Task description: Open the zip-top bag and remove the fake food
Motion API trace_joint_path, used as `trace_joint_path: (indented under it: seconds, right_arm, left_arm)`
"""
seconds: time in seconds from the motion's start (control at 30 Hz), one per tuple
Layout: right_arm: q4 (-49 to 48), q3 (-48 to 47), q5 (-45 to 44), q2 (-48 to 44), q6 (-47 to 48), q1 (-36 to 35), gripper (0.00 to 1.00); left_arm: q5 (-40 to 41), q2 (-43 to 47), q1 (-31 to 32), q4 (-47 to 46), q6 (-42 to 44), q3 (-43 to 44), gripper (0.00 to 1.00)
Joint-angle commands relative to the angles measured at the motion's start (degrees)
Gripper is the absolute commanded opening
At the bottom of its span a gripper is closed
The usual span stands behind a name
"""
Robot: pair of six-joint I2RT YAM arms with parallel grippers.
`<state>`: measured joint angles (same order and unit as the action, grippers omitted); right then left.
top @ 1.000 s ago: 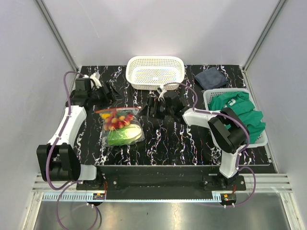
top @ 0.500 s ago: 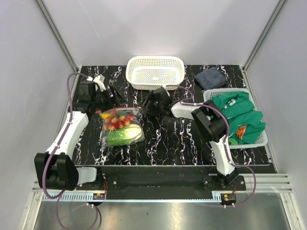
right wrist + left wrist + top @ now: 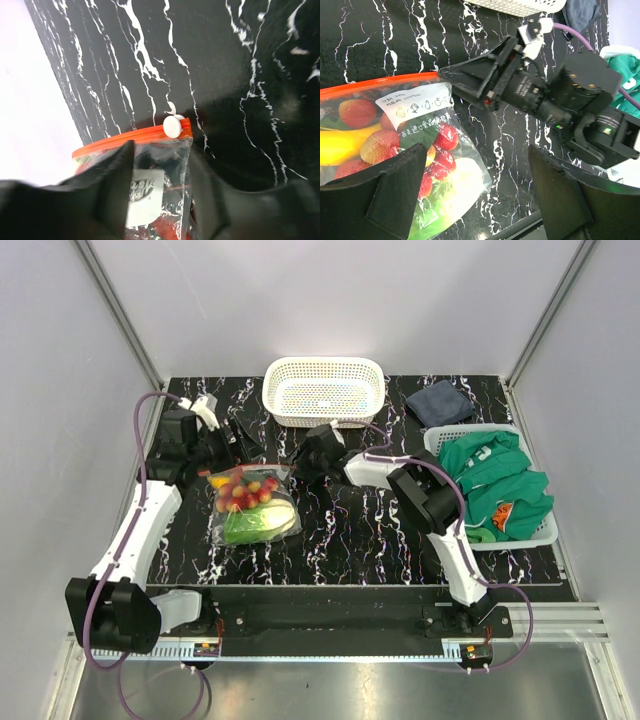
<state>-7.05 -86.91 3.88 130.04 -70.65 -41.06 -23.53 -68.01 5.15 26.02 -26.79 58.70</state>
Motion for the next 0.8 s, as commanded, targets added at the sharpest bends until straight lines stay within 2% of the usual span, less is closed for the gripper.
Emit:
trace_joint_path:
  seconds: [0.0,0.03,0.07,0.13,0.17,0.23,0.5,0.77]
  right_arm:
    - [2.2,-2.4,-2.6,2.9,-1.2,-1.0,0.49]
    - [2.1,-3.3,-2.7,3.6,-0.4,-1.0,0.44]
    - [1.9,-3.5,-2.7,4.0,1.4,-0.9,0.33]
    - [-2.9,-2.8,-1.9,4.2,5.3,-0.6,0.20]
    - [-6.1,-2.9,-0.1,4.3,7.1,-0.2,0.09]
    - [-7.4,-4.6,2.6,4.4,13.4,0.3,0.01]
    - [-13.9,-4.8,9.2,-1.7,26.6,1.2,0.00]
    - [-17.2,-7.0,22.3,-6.3,37.2,1.2,0.00]
  left_arm:
    - [0.6,1.8,0.3,0.4,1.6,3.2,0.85]
    - [0.7,1.8,0.3,0.9,1.8,3.4,0.85]
    - [0.6,1.8,0.3,1.5,2.4,3.8,0.85]
    - [0.5,2.0,0.3,3.2,3.1,4.9,0.85]
    - [0.3,2.2,0.3,3.9,3.9,5.3,0.85]
    - [-0.4,2.6,0.3,5.3,4.7,6.3,0.85]
    - [-2.0,2.8,0.3,10.2,8.6,11.3,0.88]
    - [-7.1,-2.1,0.3,14.8,15.2,20.5,0.91]
